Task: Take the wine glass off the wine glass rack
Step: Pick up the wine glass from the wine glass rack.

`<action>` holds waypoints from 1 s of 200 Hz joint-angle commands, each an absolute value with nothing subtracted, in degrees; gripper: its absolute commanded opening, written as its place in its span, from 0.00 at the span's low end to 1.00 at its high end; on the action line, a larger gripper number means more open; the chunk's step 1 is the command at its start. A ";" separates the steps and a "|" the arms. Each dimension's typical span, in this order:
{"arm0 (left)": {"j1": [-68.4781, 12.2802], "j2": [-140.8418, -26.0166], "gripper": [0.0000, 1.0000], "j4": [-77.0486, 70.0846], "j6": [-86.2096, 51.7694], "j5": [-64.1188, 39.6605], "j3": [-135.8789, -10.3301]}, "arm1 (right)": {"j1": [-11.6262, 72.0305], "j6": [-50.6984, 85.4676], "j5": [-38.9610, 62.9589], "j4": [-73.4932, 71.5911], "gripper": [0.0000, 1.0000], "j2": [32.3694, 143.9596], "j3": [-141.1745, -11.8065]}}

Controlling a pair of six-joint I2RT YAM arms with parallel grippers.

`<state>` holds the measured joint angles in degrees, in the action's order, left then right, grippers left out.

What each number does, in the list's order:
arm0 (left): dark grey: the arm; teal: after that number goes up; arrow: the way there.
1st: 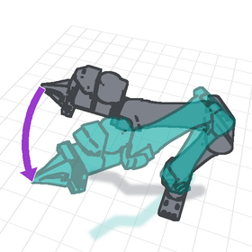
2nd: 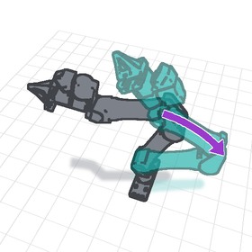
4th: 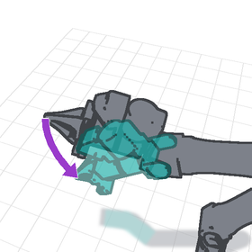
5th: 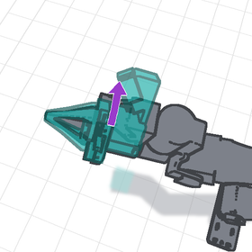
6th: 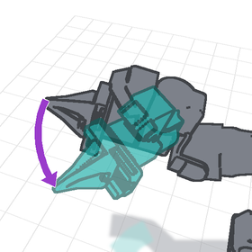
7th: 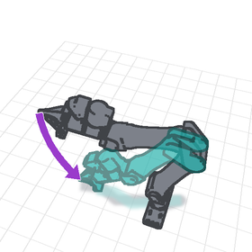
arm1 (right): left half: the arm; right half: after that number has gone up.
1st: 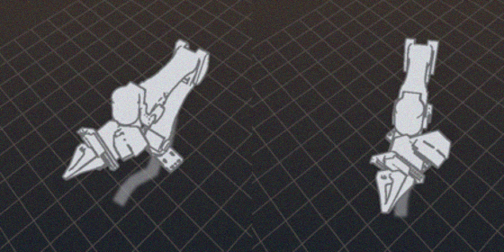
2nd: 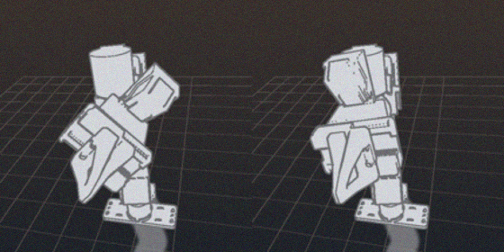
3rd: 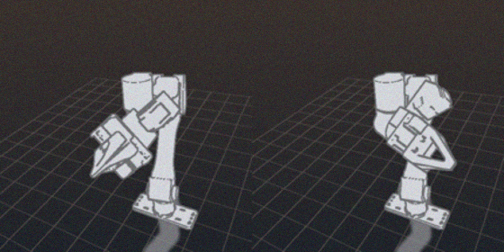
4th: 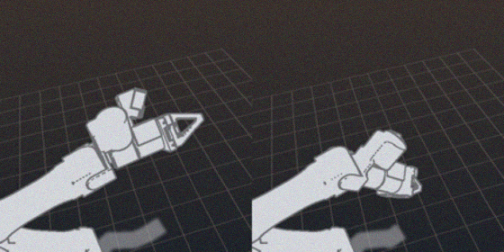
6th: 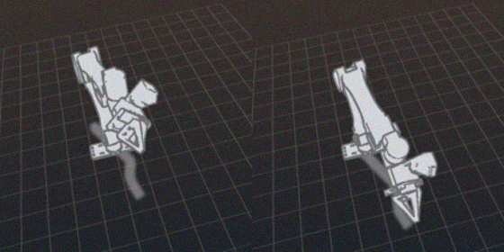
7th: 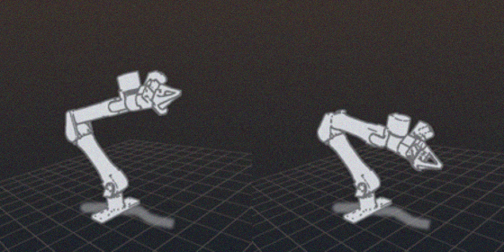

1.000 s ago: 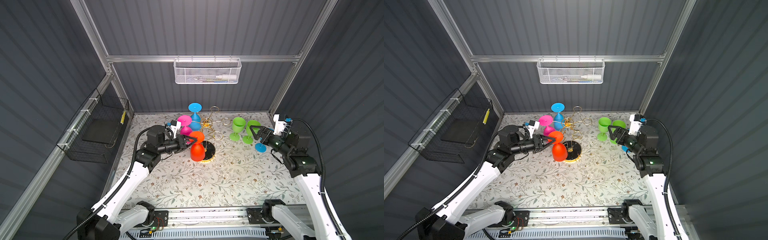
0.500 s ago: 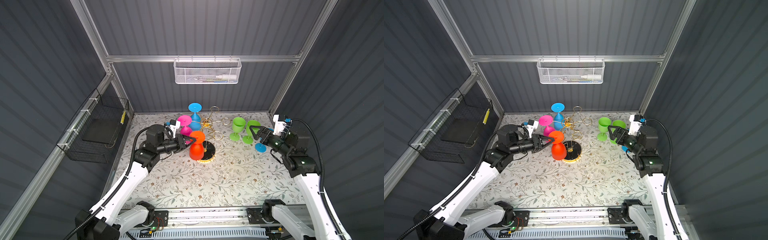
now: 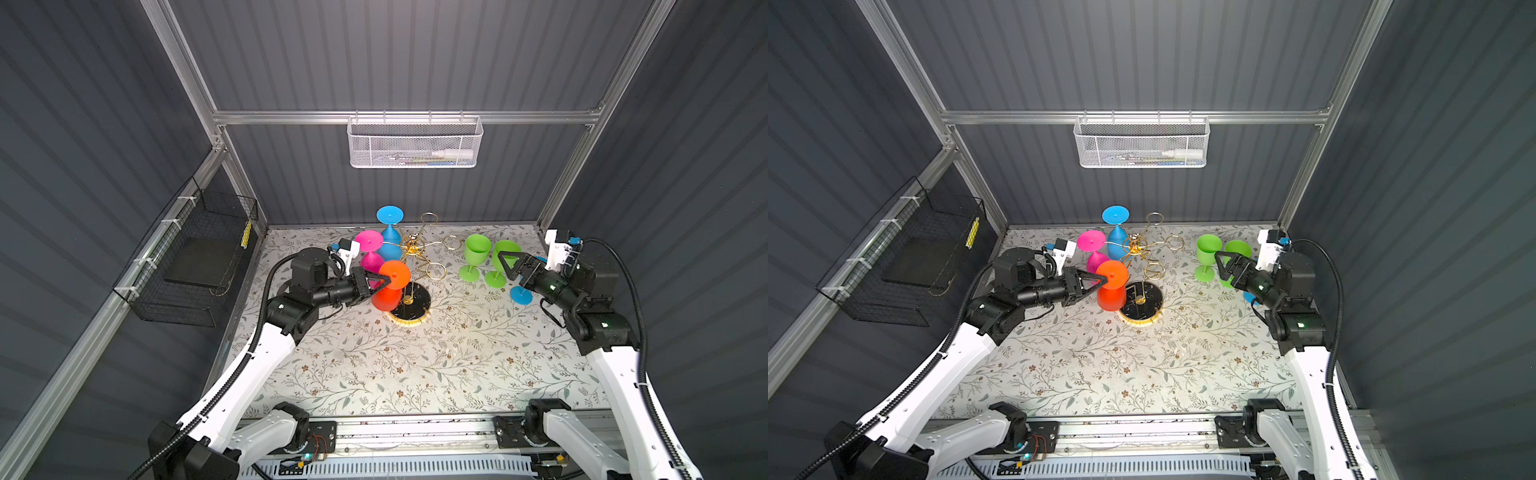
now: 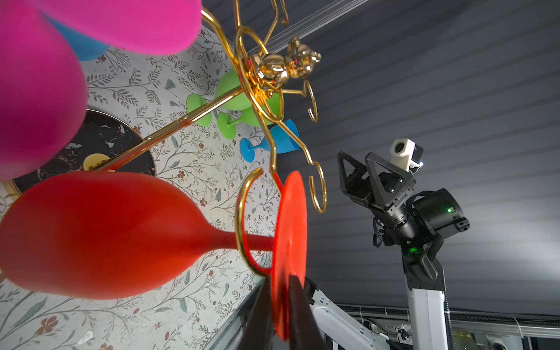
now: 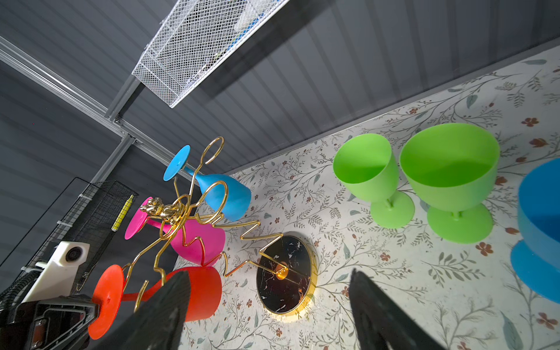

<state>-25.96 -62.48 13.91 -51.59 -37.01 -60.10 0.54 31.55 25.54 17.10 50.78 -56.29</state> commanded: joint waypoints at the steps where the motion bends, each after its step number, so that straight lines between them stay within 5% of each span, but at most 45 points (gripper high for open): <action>1: -26.10 -61.70 0.12 15.82 -50.28 -36.83 -62.45 | 0.75 31.99 26.52 15.47 0.84 50.88 -55.59; 90: -26.10 -61.71 0.00 17.80 -50.81 -37.81 -65.39 | 0.73 32.39 26.89 14.66 0.84 50.90 -55.02; 200: -25.59 -61.72 0.00 20.10 -50.89 -36.59 -68.18 | 0.73 32.29 26.81 15.11 0.85 50.10 -54.84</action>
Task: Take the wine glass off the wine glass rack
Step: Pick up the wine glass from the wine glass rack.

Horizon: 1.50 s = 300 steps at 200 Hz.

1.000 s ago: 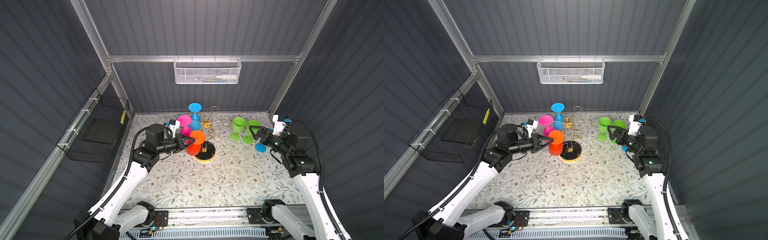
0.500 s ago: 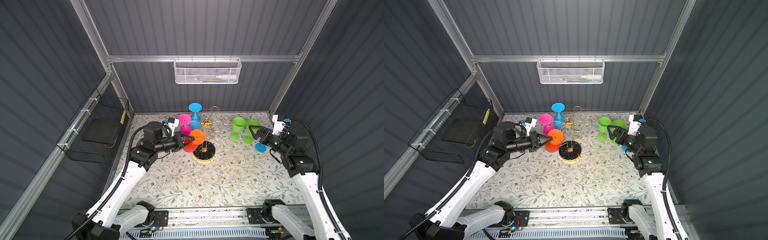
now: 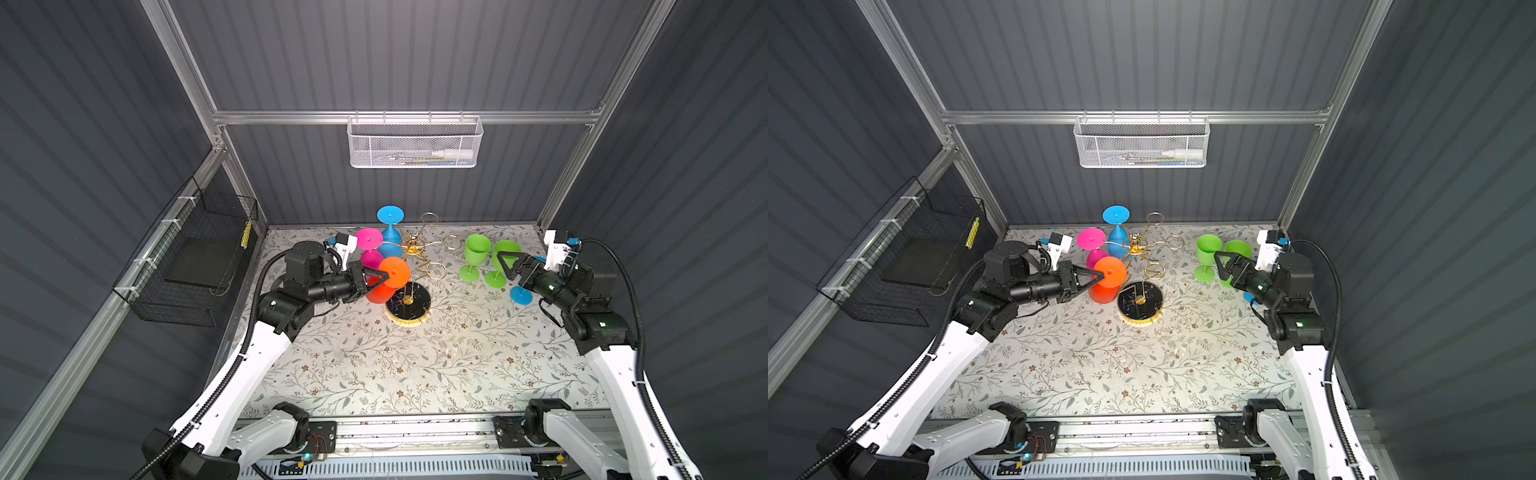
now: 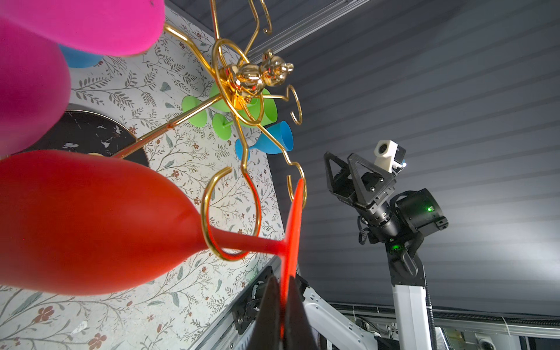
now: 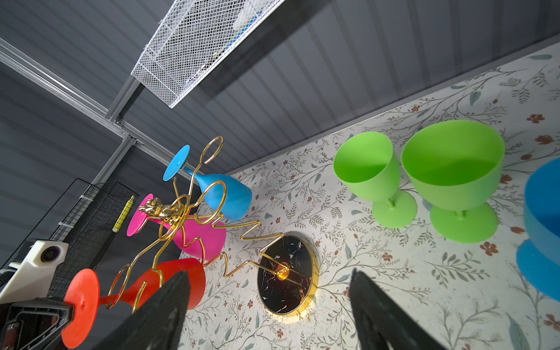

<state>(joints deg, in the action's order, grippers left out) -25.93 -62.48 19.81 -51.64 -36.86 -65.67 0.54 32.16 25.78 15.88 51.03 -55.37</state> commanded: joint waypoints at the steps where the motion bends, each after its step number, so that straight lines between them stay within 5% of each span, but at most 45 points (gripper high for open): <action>1: -25.54 -61.71 0.00 20.12 -50.84 -36.58 -68.19 | 0.76 32.32 26.81 15.11 0.85 50.10 -54.84; 300: -24.52 -69.87 0.00 18.24 -50.35 -37.14 -71.52 | 0.71 30.06 25.34 17.94 0.88 47.69 -55.66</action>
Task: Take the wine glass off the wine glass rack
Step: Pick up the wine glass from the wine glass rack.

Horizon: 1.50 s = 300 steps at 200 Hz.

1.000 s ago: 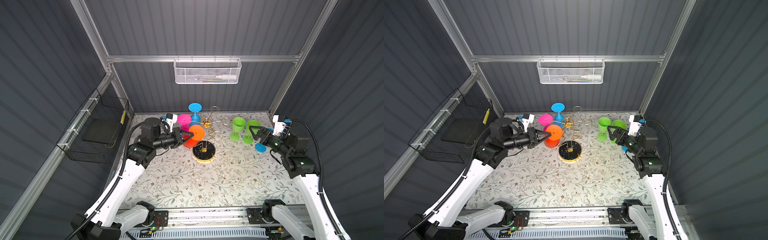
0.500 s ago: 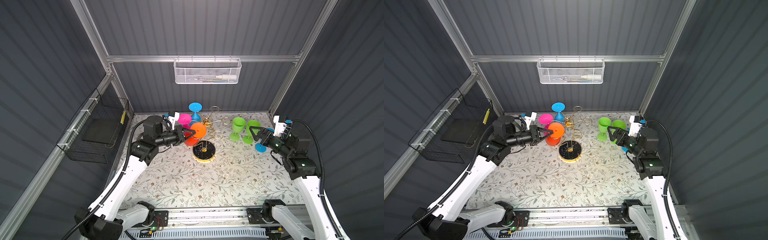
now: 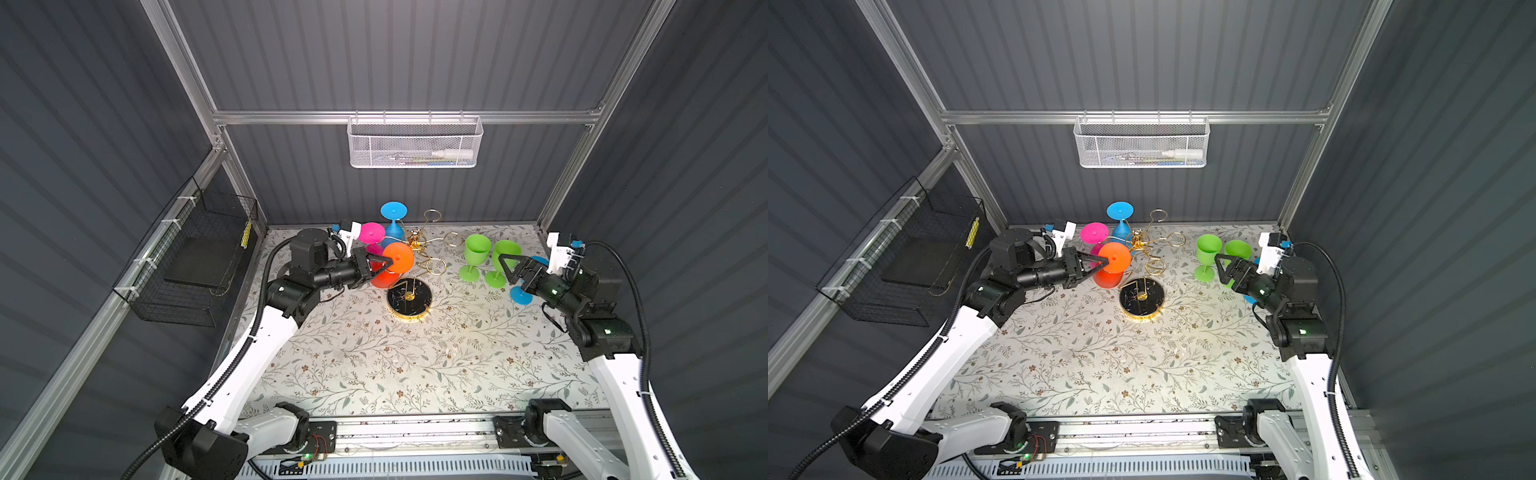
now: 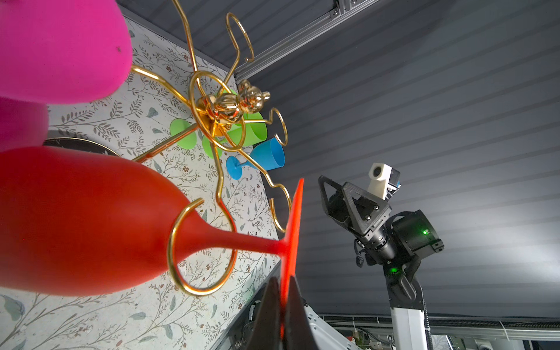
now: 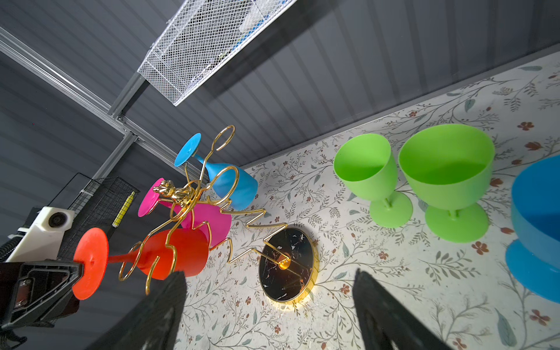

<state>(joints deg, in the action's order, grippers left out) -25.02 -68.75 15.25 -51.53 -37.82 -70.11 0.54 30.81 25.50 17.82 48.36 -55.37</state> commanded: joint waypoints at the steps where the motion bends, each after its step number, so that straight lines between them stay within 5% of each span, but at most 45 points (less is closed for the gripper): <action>1: -24.52 -69.96 0.00 18.30 -50.36 -37.11 -71.62 | 0.75 30.01 25.32 17.98 0.88 47.66 -55.65; 300: -26.32 -76.79 0.00 36.47 -47.27 -28.24 -87.15 | 0.70 30.06 25.16 17.52 0.88 47.78 -55.28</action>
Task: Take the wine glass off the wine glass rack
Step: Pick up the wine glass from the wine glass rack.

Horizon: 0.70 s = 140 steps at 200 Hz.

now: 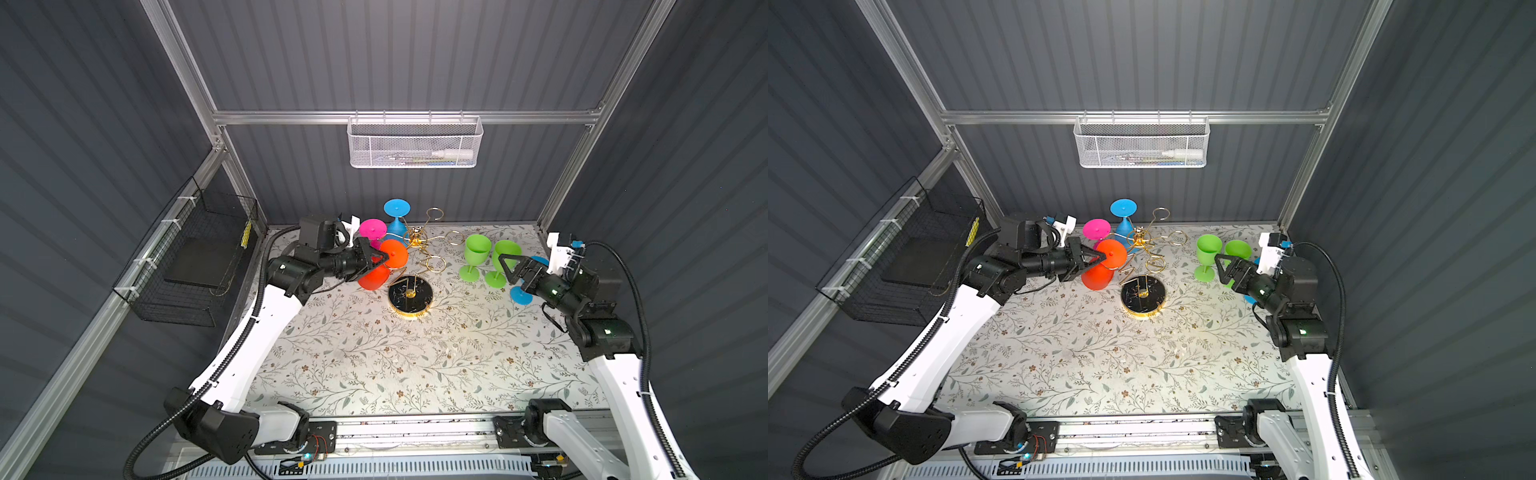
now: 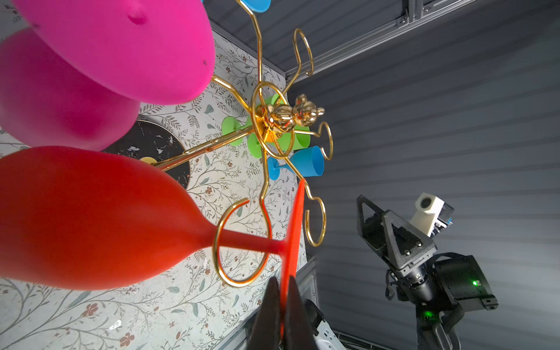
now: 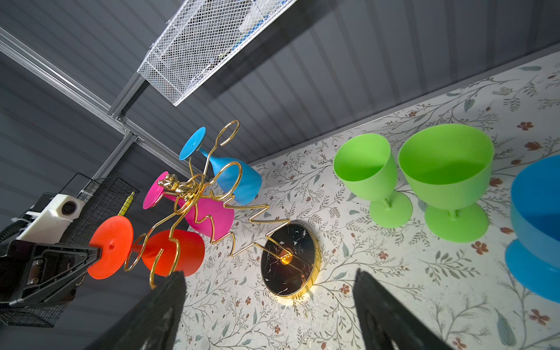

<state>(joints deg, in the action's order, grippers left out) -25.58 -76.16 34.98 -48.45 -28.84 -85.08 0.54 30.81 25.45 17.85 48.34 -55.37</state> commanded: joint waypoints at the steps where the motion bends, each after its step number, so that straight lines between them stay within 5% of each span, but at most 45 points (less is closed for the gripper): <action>1: -26.34 -76.80 0.00 36.47 -47.28 -28.14 -87.13 | 0.70 30.06 25.15 17.50 0.88 47.80 -55.28; 140: -27.68 -80.13 0.00 31.35 -49.90 -26.87 -87.56 | 0.75 29.36 25.69 17.12 0.90 47.47 -55.20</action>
